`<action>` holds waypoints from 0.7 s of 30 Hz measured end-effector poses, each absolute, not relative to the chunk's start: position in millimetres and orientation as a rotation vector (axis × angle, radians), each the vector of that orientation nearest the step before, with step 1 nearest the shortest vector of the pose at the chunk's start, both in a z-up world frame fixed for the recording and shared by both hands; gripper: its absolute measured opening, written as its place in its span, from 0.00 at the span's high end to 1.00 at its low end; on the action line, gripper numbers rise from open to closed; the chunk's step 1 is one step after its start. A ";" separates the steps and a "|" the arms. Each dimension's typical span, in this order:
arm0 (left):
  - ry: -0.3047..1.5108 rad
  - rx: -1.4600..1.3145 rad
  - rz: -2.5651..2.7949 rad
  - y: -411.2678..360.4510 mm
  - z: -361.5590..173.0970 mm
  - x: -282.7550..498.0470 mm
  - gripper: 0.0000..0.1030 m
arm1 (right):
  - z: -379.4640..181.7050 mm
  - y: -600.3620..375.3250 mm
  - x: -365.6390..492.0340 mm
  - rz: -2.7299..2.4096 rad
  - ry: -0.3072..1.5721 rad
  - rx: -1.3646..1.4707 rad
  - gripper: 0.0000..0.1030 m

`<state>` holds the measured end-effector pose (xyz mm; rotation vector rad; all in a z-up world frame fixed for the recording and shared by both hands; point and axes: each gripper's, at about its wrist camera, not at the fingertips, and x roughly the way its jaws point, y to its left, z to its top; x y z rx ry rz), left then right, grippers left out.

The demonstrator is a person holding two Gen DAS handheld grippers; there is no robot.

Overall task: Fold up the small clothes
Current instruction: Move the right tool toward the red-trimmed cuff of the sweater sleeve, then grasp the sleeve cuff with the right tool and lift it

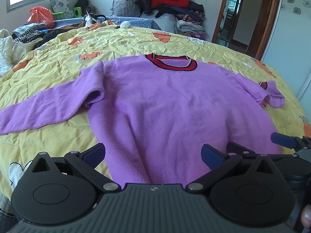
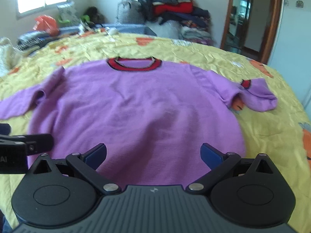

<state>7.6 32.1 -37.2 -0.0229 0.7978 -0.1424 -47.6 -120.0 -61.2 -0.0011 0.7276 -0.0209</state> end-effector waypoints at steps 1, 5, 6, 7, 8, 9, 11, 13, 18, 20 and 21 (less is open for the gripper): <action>0.797 -0.022 -0.145 32.0 -37.3 7.1 0.00 | -63.9 -118.2 -45.9 -0.017 0.731 -0.025 0.00; 0.795 -0.016 -0.143 31.5 -37.9 7.7 0.00 | -77.9 -105.0 -43.6 -0.035 0.725 -0.175 0.00; 0.797 -0.016 -0.142 31.5 -38.2 8.1 0.00 | -79.1 -105.5 -43.5 -0.036 0.727 -0.162 0.00; 0.796 -0.018 -0.142 31.5 -38.5 7.7 0.00 | -79.0 -106.0 -44.0 -0.034 0.720 -0.152 0.00; 0.798 -0.019 -0.143 31.9 -39.3 7.8 0.00 | -79.0 -106.6 -44.4 -0.041 0.715 -0.143 0.00; 0.800 -0.019 -0.144 32.1 -40.2 8.0 0.00 | -79.3 -106.7 -44.1 -0.051 0.710 -0.137 0.00; 0.802 -0.018 -0.147 32.9 -42.0 8.6 0.00 | -80.2 -104.0 -46.6 -0.047 0.669 -0.183 0.00; 0.807 -0.018 -0.148 33.8 -43.9 9.6 0.00 | -83.6 -99.4 -47.8 -0.047 0.644 -0.257 0.00; 0.785 -0.051 -0.207 36.2 -47.6 13.3 0.00 | -81.7 -116.7 -38.0 -0.033 0.673 -0.189 0.00; 0.775 -0.075 -0.205 37.1 -49.8 16.6 0.00 | -82.2 -134.6 -32.3 0.018 0.719 -0.066 0.00; 0.768 -0.089 -0.201 38.9 -51.2 17.6 0.00 | -81.9 -142.2 -33.0 0.049 0.712 -0.021 0.00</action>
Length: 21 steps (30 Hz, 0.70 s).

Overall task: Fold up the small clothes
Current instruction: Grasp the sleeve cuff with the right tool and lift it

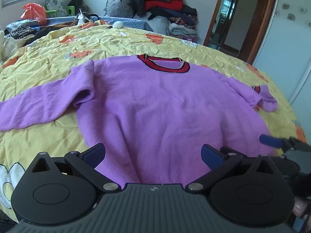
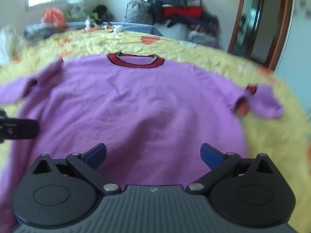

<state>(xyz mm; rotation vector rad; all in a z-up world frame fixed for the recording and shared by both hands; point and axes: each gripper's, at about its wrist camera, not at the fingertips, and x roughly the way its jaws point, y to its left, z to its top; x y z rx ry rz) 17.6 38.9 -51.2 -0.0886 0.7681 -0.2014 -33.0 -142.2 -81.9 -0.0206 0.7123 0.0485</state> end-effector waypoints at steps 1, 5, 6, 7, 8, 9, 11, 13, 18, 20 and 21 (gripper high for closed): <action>0.764 -0.097 -0.199 40.2 -52.6 19.1 0.00 | -82.0 -147.3 -35.3 0.065 0.700 0.004 0.00; 0.786 -0.127 -0.203 49.6 -60.0 28.2 0.00 | -79.1 -171.7 -31.5 0.029 0.663 0.002 0.00; 0.799 -0.137 -0.199 52.1 -62.3 31.7 0.00 | -77.5 -181.6 -26.7 0.009 0.659 0.001 0.00; 0.815 -0.147 -0.193 55.0 -64.8 35.9 0.00 | -75.8 -191.8 -21.8 -0.005 0.651 -0.003 0.00; 0.833 -0.154 -0.189 56.9 -67.8 39.5 0.00 | -73.7 -203.7 -16.7 -0.032 0.640 -0.017 0.00; 0.848 -0.157 -0.184 57.8 -70.4 43.8 0.00 | -71.7 -214.2 -11.6 -0.064 0.628 -0.033 0.00; 0.868 -0.161 -0.165 60.4 -75.4 51.2 0.00 | -68.1 -234.5 -2.7 -0.105 0.601 -0.060 0.00; 0.886 -0.161 -0.164 60.4 -79.7 56.5 0.00 | -65.8 -251.1 5.2 -0.096 0.588 -0.103 0.00; 0.917 -0.125 -0.178 49.0 -83.6 68.6 0.00 | -66.8 -283.3 55.6 -0.229 0.565 -0.370 0.00; 0.921 -0.107 -0.189 43.5 -84.9 73.8 0.00 | -73.2 -296.6 80.9 -0.279 0.571 -0.465 0.00; 0.922 -0.097 -0.197 40.8 -85.8 76.0 0.00 | -78.5 -300.9 93.0 -0.281 0.579 -0.505 0.00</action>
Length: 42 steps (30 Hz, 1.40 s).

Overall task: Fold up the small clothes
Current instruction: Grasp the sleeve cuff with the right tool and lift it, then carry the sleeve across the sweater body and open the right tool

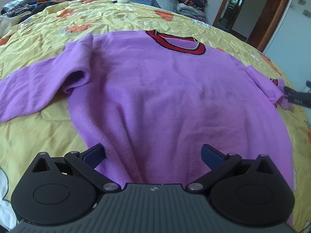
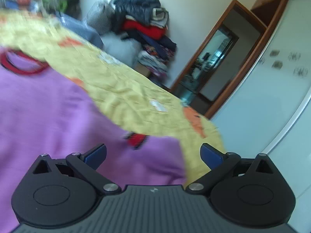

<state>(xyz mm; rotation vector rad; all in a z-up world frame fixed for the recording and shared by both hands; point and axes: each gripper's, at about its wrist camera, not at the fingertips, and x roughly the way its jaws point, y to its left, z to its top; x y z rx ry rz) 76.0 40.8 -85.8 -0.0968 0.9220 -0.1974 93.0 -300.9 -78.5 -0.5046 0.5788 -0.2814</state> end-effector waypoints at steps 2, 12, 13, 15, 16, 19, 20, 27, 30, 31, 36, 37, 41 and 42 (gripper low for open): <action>0.929 -0.082 -0.194 36.2 -88.1 78.7 0.00 | -88.7 -306.0 111.7 -0.272 0.591 -0.593 0.00; 0.905 -0.085 -0.232 37.6 -87.3 75.0 0.00 | -135.7 -324.3 166.5 -0.225 0.730 -0.692 0.90; 0.903 -0.089 -0.228 40.3 -85.7 74.3 0.00 | -132.9 -329.5 168.3 -0.220 0.743 -0.635 0.95; 0.878 -0.118 -0.210 48.5 -80.8 72.4 0.00 | -127.1 -344.3 168.4 -0.212 0.759 -0.512 0.95; 0.870 -0.133 -0.210 52.1 -78.0 72.4 0.00 | -120.7 -353.7 164.5 -0.221 0.752 -0.442 0.95; 0.884 -0.180 -0.220 60.7 -72.9 77.8 0.00 | -94.8 -395.8 144.3 -0.248 0.708 -0.168 0.96; 0.891 -0.202 -0.227 63.0 -72.6 79.8 0.00 | -87.5 -411.5 135.0 -0.263 0.683 -0.099 0.96; 0.916 -0.267 -0.281 59.3 -72.7 86.4 0.00 | -45.0 -527.0 75.5 -0.440 0.578 0.170 0.96; 0.916 -0.240 -0.285 50.6 -71.6 85.3 0.00 | -40.1 -568.6 59.2 -0.546 0.561 0.178 0.96; 0.915 -0.231 -0.287 48.1 -71.7 84.4 0.00 | -40.3 -582.6 55.0 -0.565 0.565 0.195 0.97; 0.924 -0.204 -0.284 41.8 -72.6 82.6 0.00 | -54.2 -624.4 47.0 -0.582 0.583 0.285 0.96; 0.924 -0.204 -0.283 41.8 -72.2 81.3 0.00 | -56.5 -629.9 45.8 -0.586 0.580 0.311 0.96; 0.934 -0.198 -0.283 41.8 -73.2 77.4 0.00 | -80.6 -640.9 43.9 -0.598 0.609 0.415 0.96; 0.935 -0.199 -0.284 42.4 -73.7 76.0 0.00 | -85.9 -639.9 40.2 -0.589 0.604 0.439 0.96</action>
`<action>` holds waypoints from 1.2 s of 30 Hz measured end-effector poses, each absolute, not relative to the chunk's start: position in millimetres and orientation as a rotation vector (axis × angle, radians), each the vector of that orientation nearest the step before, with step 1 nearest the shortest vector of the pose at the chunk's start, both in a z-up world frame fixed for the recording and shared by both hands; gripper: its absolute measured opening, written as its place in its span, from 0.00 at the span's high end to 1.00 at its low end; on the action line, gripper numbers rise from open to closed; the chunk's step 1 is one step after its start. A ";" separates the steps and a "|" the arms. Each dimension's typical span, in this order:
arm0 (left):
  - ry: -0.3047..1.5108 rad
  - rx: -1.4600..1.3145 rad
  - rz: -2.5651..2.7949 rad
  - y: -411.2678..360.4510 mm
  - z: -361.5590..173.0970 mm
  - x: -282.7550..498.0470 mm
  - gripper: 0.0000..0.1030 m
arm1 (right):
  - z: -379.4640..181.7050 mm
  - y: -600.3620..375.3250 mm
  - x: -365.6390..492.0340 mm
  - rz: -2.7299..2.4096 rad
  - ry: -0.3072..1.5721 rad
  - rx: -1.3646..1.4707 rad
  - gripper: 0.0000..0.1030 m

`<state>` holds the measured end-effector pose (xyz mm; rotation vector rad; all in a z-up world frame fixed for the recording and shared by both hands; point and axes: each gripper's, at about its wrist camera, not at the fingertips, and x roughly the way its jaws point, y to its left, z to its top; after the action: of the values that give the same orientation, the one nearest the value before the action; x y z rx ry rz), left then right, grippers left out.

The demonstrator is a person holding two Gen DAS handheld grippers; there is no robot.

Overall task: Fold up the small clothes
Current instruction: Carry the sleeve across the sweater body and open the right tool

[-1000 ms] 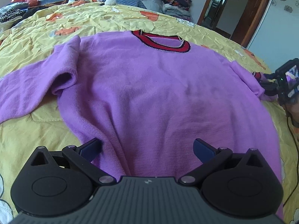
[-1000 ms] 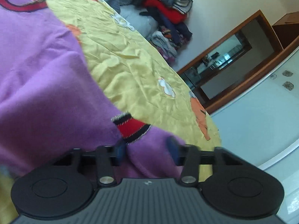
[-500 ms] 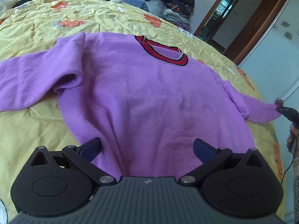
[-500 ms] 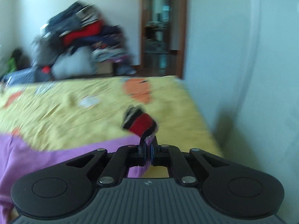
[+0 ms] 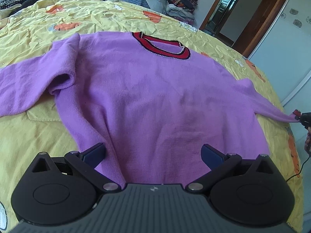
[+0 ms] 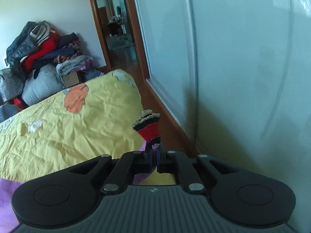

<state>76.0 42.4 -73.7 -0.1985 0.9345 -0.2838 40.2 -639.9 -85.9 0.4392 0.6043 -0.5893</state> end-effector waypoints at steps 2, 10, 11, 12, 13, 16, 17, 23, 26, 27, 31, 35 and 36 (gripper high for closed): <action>0.944 -0.198 -0.285 43.7 -74.4 75.0 0.00 | -90.1 -638.6 29.1 -0.587 0.581 0.508 0.96; 0.933 -0.165 -0.308 35.3 -79.1 70.4 0.00 | -45.7 -605.6 -3.4 -0.515 0.375 0.571 0.96; 0.940 -0.137 -0.302 31.5 -82.4 70.1 0.00 | -39.5 -600.1 -2.7 -0.501 0.364 0.570 0.96; 0.940 -0.104 -0.293 29.0 -84.7 67.8 0.00 | -33.1 -594.4 -1.2 -0.474 0.351 0.573 0.96; 0.940 -0.069 -0.278 27.0 -86.6 64.7 0.00 | -26.2 -586.0 1.3 -0.444 0.337 0.571 0.96; 0.974 0.009 -0.239 26.0 -95.1 58.9 0.00 | -3.8 -543.9 24.6 -0.337 0.312 0.507 0.96; 0.989 0.034 -0.219 26.4 -98.5 58.4 0.00 | 3.3 -526.9 34.8 -0.287 0.299 0.496 0.96; 0.992 0.019 -0.111 56.1 -100.0 49.9 0.00 | 28.2 -417.0 104.9 0.050 0.272 0.542 0.96; 0.994 -0.011 -0.060 81.8 -98.6 45.5 0.00 | 29.1 -352.7 136.3 0.215 0.302 0.559 0.96; 0.990 -0.020 -0.049 89.5 -97.8 43.7 0.00 | 28.3 -330.6 143.2 0.255 0.317 0.556 0.96; 0.994 -0.082 -0.039 113.4 -92.4 43.3 0.00 | 16.2 -254.5 171.5 0.385 0.395 0.536 0.96; 0.973 -0.180 -0.056 127.4 -80.9 45.7 0.00 | -13.6 -196.9 187.7 0.461 0.508 0.522 0.96; 0.961 -0.192 -0.060 128.6 -77.2 45.3 0.00 | -22.2 -183.7 192.0 0.483 0.543 0.520 0.96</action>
<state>45.3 128.6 -77.2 -0.1916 0.9605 -0.0597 192.0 -183.7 -22.2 0.5196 0.5426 0.4830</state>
